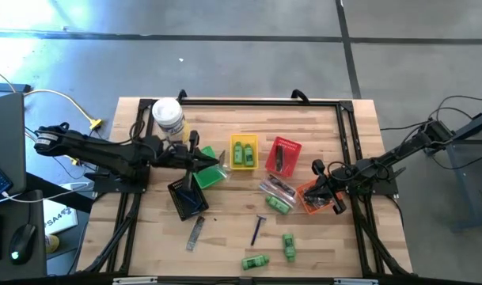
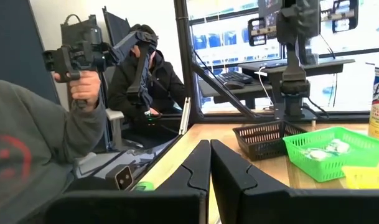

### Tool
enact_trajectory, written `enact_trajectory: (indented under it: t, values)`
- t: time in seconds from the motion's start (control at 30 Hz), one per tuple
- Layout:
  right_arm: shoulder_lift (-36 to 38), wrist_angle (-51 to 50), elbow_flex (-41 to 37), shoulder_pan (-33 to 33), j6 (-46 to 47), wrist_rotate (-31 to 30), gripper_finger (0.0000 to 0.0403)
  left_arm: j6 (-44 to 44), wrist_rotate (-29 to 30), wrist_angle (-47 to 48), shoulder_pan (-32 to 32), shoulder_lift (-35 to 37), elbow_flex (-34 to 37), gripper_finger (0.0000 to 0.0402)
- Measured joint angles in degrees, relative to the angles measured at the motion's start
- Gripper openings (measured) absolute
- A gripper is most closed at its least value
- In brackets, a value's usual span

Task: Pick & Place Travel size toiletries
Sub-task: Put the black comb into the red bin

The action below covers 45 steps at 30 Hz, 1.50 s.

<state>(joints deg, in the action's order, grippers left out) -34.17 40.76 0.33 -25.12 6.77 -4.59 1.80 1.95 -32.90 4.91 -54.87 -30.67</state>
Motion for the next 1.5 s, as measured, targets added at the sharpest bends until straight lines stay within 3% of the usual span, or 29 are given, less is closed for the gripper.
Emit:
enact_trajectory:
  t: [0.97, 1.17, 1.5]
  values:
    - [0.0, 0.2, 0.0, 0.0, -0.8, -1.9, 0.0004, 1.2, 3.4, -1.0, 0.0, 0.0, 2.4, 0.0]
    - [0.0, 0.7, 0.0, 0.0, -0.5, -0.9, 0.0004, 2.8, 5.2, 2.5, 0.0, 5.6, 3.2, 0.0]
    - [0.0, 1.2, 0.0, 0.0, -0.4, 0.1, 0.0004, 0.4, 6.2, -1.2, 0.0, 12.6, 13.8, 0.0]
